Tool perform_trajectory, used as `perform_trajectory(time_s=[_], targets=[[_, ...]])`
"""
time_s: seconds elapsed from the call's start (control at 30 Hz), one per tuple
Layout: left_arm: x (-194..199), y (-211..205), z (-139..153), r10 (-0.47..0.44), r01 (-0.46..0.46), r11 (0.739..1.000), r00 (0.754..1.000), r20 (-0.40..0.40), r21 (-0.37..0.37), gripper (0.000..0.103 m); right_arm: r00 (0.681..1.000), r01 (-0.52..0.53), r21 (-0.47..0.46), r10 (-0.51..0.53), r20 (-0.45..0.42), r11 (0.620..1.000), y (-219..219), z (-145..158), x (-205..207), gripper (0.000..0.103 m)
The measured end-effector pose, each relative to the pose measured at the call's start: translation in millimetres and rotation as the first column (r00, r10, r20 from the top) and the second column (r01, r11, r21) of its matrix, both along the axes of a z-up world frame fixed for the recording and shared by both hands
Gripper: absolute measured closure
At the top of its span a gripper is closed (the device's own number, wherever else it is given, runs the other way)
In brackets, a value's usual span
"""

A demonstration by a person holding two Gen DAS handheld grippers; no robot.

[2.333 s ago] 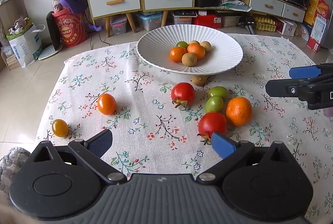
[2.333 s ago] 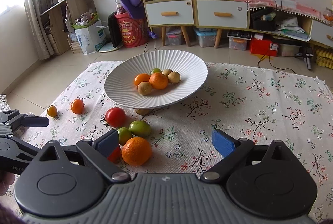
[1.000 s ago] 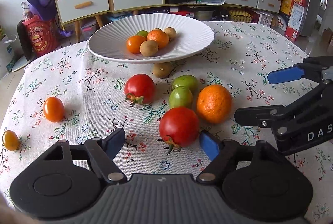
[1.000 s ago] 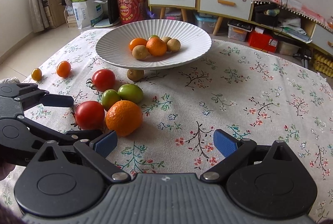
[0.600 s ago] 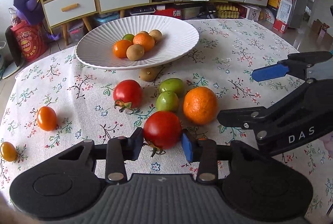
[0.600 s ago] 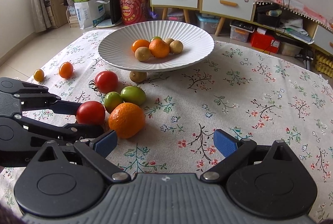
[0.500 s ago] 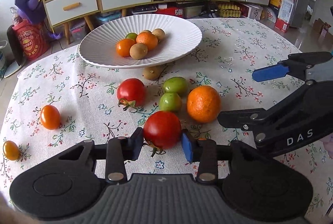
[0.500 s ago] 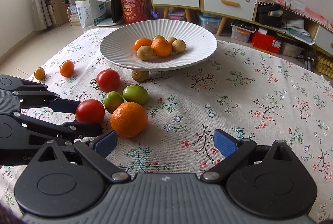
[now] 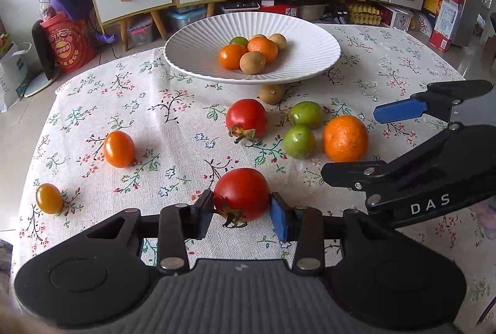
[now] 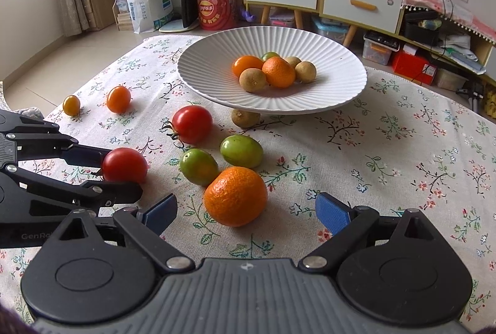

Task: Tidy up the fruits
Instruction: 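Grasp the red tomato with the left tool while the right tool grasps the large mandarin, then carry the red tomato and mandarin over the bowl and open both tools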

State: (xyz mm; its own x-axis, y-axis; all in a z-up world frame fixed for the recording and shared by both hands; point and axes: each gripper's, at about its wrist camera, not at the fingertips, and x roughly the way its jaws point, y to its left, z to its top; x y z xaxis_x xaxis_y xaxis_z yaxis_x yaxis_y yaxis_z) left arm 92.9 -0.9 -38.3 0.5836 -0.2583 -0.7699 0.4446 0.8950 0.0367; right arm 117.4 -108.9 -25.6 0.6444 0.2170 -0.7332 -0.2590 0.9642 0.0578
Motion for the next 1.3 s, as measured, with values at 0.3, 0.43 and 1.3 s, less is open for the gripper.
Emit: perform_trajectory(time_s=[0.3, 0.43, 1.3], targets=[[-2, 6, 0, 0.007, -0.007, 1.000, 1.000, -0.002, -0.001, 0.062, 0.999, -0.048, -0.012, 0.048, -0.012, 0.999, 9, -1, -4, 0.042], [0, 6, 1, 0.013, -0.013, 1.000, 1.000, -0.004, -0.003, 0.062, 0.999, -0.041, -0.013, 0.040, -0.006, 0.999, 8, 1, -3, 0.050], [15, -11, 32, 0.048, -0.044, 0.993, 0.998, 0.028, -0.106, 0.063, 0.996, 0.052, 0.123, -0.061, 0.064, 0.991, -23, 39, 13, 0.064]])
